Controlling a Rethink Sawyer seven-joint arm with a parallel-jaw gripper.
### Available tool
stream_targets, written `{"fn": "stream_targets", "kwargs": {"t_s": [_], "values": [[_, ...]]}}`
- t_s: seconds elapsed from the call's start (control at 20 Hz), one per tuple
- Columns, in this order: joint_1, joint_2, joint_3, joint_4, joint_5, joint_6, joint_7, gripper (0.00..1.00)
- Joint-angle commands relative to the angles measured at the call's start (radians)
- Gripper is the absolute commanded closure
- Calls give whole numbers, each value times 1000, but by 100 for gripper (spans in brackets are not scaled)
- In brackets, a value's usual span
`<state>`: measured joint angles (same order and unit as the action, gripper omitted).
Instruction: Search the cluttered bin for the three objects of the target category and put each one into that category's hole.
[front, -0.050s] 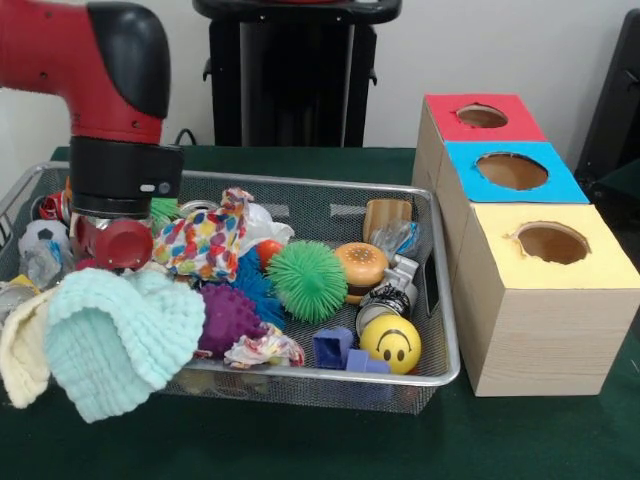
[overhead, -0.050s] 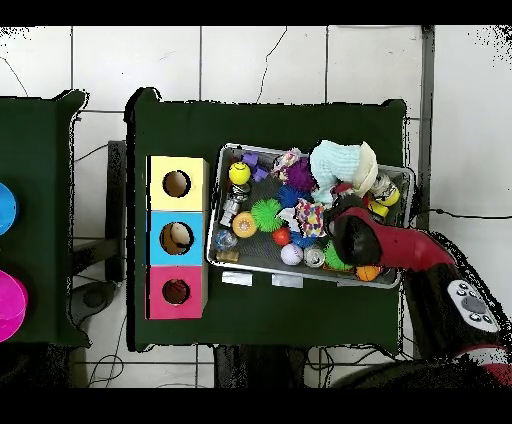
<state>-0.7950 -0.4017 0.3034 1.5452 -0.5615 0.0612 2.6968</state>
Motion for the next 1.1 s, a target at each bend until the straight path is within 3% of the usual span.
{"fn": "stream_targets", "kwargs": {"t_s": [0.05, 0.2, 0.45, 0.6, 1.1], "values": [[5, 107, 365, 214, -21, 293, -312, 0], [57, 70, 326, 216, -8, 293, -243, 0], [72, 64, 339, 234, 2, 283, -190, 0], [113, 25, 318, 252, 19, 268, -126, 0], [182, 7, 253, 232, 37, 259, -71, 0]]}}
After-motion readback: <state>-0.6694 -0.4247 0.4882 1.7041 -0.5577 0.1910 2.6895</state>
